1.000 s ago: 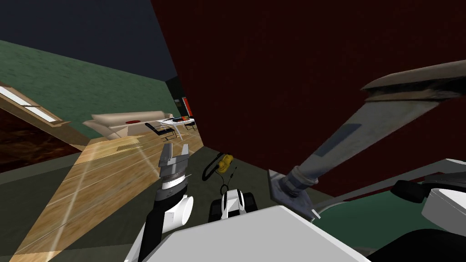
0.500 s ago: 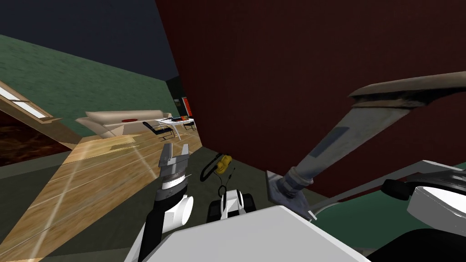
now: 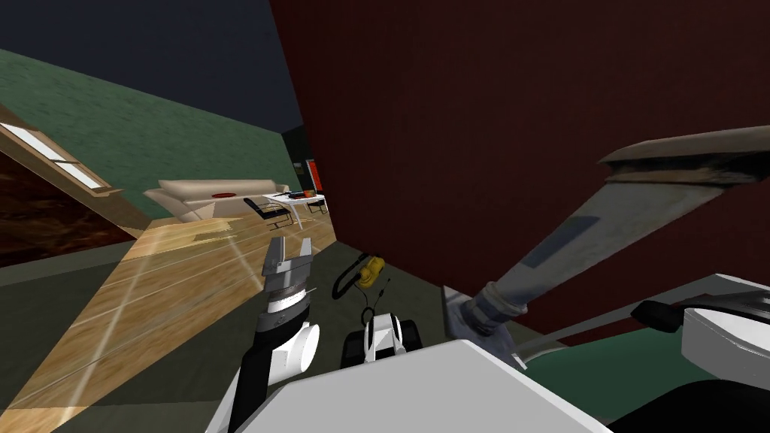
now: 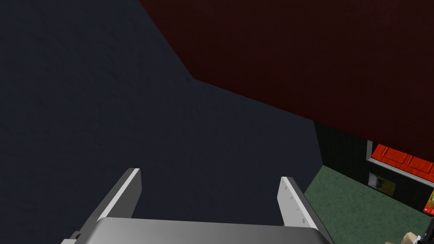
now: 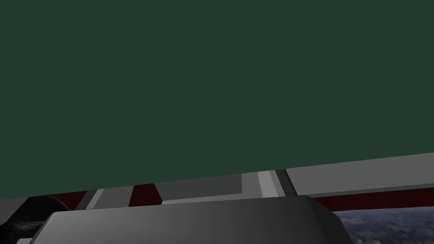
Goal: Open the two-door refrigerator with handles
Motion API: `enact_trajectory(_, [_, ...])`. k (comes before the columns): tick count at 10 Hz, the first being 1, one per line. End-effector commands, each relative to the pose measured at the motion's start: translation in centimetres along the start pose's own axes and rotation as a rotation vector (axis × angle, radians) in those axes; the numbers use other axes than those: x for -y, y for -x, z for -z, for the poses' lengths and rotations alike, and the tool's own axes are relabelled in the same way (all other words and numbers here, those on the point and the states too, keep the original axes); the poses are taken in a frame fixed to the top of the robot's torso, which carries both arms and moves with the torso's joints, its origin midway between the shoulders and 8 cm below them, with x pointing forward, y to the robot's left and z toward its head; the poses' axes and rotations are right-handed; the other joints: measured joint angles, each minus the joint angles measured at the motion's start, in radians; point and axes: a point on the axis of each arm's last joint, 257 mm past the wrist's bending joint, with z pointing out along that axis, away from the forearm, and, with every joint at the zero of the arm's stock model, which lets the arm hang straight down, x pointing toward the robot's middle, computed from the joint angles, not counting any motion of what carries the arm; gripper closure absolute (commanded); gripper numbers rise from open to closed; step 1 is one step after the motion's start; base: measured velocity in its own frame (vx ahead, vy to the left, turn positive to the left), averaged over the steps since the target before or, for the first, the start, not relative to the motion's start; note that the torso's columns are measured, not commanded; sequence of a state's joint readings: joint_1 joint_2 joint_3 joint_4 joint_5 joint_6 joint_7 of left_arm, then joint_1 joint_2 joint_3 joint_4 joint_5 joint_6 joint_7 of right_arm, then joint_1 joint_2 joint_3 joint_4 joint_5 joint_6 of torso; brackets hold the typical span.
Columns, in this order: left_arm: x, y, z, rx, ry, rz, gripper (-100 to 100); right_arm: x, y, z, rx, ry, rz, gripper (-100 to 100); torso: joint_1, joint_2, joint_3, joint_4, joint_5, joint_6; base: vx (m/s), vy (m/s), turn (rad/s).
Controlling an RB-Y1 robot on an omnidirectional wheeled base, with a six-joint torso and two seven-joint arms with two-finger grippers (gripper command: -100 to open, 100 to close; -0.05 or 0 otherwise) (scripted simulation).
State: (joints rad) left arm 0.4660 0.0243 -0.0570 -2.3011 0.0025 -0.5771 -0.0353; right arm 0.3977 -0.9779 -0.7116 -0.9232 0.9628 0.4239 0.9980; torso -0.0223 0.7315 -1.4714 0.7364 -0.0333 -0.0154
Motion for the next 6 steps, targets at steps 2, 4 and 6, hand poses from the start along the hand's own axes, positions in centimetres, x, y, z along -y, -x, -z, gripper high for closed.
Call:
enact_trajectory(2, [0.0,0.0,0.0,0.000,0.000,0.000,0,-5.7,0.2,1.6,0.005,0.114,-0.044,100,-0.001,-0.001,0.001,-0.001,-0.007,-0.001,-0.006,-0.005,0.010])
enact_trajectory(4, [0.0,0.0,0.0,0.000,0.000,0.000,0,-6.5,0.6,1.8,0.014,0.129,-0.038,100,-0.004,-0.001,0.003,0.000,-0.013,-0.003,0.001,-0.011,-0.039])
enact_trajectory(6, [0.0,0.0,0.0,0.000,0.000,0.000,0,-7.7,0.9,2.2,0.021,0.152,-0.029,100,-0.003,-0.004,0.005,-0.002,-0.022,-0.006,-0.015,-0.028,0.001])
